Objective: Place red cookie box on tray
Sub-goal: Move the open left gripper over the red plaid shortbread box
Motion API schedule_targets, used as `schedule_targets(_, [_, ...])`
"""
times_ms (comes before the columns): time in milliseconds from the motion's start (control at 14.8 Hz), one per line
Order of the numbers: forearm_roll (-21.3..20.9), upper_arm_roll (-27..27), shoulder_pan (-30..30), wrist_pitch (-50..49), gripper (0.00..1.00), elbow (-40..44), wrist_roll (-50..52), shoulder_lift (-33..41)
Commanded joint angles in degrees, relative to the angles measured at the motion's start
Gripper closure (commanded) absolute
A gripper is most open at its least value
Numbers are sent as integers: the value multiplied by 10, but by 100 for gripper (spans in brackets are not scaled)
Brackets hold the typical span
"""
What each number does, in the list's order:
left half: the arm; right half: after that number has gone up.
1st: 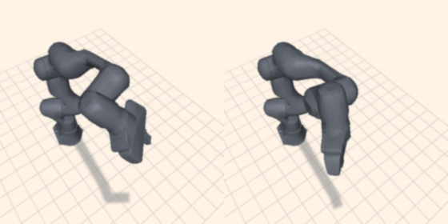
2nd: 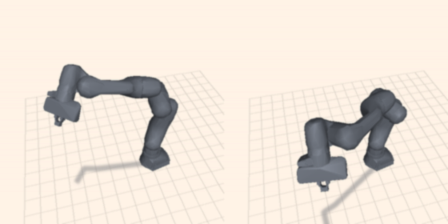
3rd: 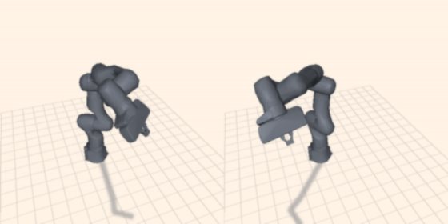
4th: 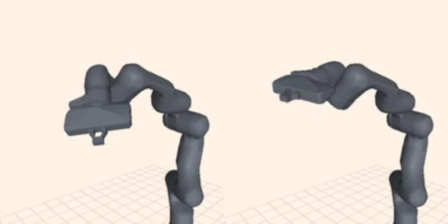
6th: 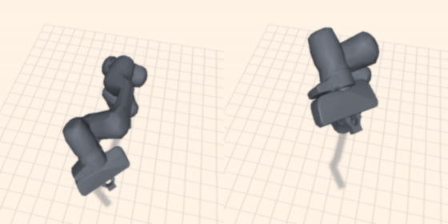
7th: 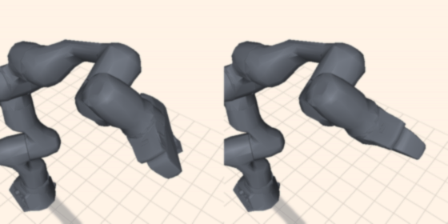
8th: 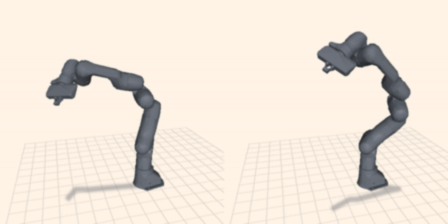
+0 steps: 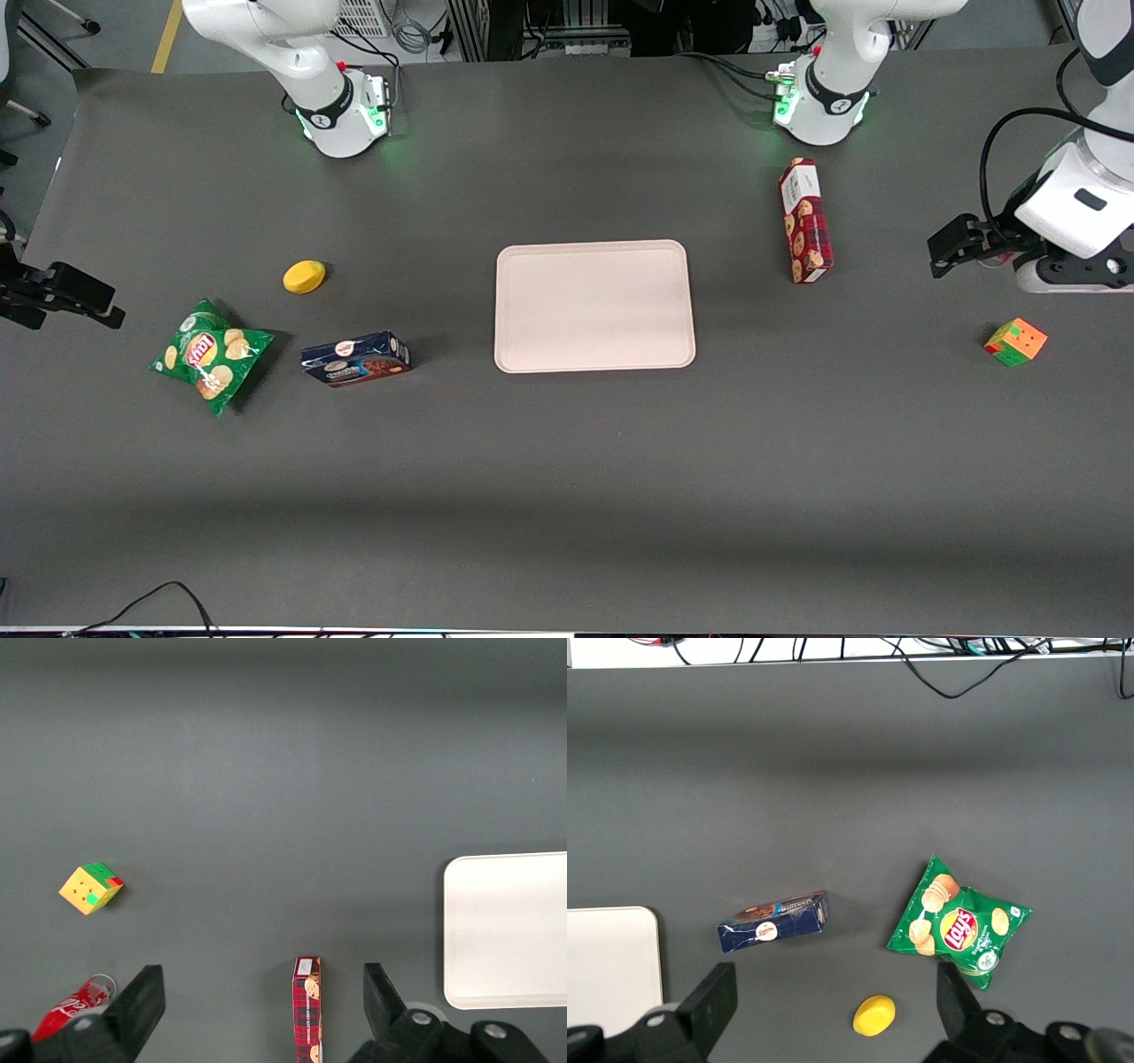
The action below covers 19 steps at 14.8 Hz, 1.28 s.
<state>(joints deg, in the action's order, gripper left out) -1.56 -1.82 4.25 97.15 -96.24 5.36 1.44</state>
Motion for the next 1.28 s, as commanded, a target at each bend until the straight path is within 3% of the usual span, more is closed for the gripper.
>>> schedule_targets(0, [-9, 0, 5, -14, 0, 14, 4, -6])
schedule_targets(607, [-10, 2, 6, -56, 0, -8, 5, 5])
schedule_targets(944, [-14, 2, 4, -40, 0, -94, 15, 45])
schedule_targets(1213, [-14, 2, 3, 30, 0, -223, 36, 107])
